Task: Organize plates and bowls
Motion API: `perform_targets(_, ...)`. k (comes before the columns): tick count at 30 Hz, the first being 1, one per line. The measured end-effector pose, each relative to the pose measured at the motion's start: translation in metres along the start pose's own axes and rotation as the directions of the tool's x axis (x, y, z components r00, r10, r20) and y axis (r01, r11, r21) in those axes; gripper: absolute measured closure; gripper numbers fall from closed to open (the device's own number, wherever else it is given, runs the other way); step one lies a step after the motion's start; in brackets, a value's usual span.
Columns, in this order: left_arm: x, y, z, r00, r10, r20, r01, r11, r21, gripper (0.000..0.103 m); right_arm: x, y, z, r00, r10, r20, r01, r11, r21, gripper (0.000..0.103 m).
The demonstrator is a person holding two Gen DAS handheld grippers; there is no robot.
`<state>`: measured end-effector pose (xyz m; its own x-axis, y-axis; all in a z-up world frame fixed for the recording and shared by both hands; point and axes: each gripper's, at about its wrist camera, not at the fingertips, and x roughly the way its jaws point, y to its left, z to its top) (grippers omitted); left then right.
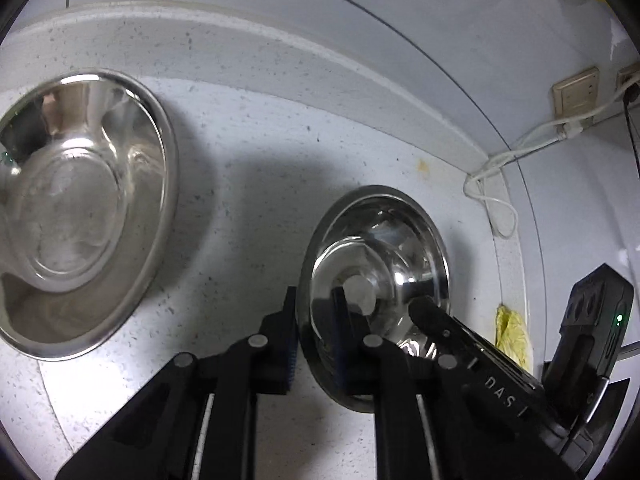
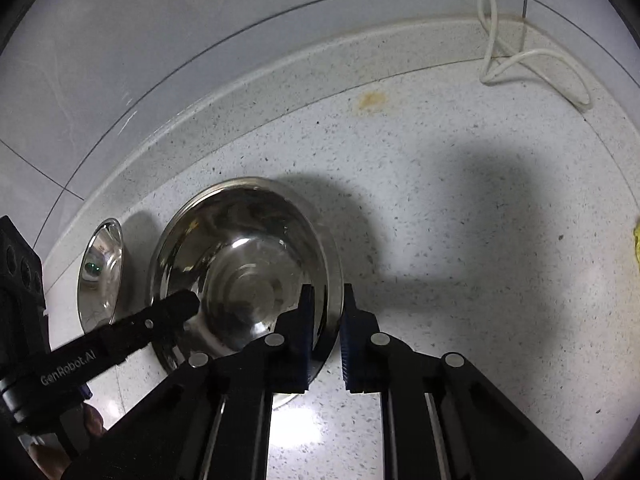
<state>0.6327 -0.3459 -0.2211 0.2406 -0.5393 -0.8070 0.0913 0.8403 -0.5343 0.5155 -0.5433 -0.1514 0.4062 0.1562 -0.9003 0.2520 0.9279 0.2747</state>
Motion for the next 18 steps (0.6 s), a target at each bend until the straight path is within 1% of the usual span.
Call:
perform_targets(4,-0.026,-0.011,-0.001,0.999,-0.010,0.037,0.010,1.000,0.012,0.091,-0.016,0.006,0.000,0.999,0.015,0.035,-0.015,1.000,0.016,0.094)
perform_targets(7,-0.067,-0.023,-0.007,0.995,-0.034,0.089,0.032,0.999,0.025,0.091,-0.048,0.017,-0.002,0.995,0.036,0.089,-0.036,0.999,0.002,0.094)
perform_targets(10,-0.106,-0.032,-0.023,0.991,-0.069,0.116,0.067,0.997,0.024,0.091,-0.090,0.030,-0.008,0.988,0.052,0.144,-0.049,0.999,-0.024,0.094)
perform_targets(12,-0.131,-0.035,-0.039,0.988,-0.094,0.123,0.091,0.995,0.025,0.091,-0.117,0.038,-0.019,0.983,0.056,0.174,-0.049,0.998,-0.042,0.094)
perform_targets(14,-0.158,-0.039,-0.064,0.985,-0.124,0.123,0.120,0.992,0.034,0.091,-0.145,0.042,-0.038,0.979,0.070,0.193,-0.061,0.997,-0.051,0.094)
perform_targets(17,-0.181,-0.045,-0.105,0.983,-0.152,0.099,0.147,0.987,0.057,0.091,-0.181,0.047,-0.078,0.974,0.072,0.215,-0.058,0.996,-0.069,0.094)
perform_targets(18,-0.188,-0.045,-0.126,0.984,-0.160,0.080,0.154,0.986,0.070,0.091,-0.191,0.046,-0.094,0.973,0.073,0.217,-0.059,0.996,-0.071,0.094)
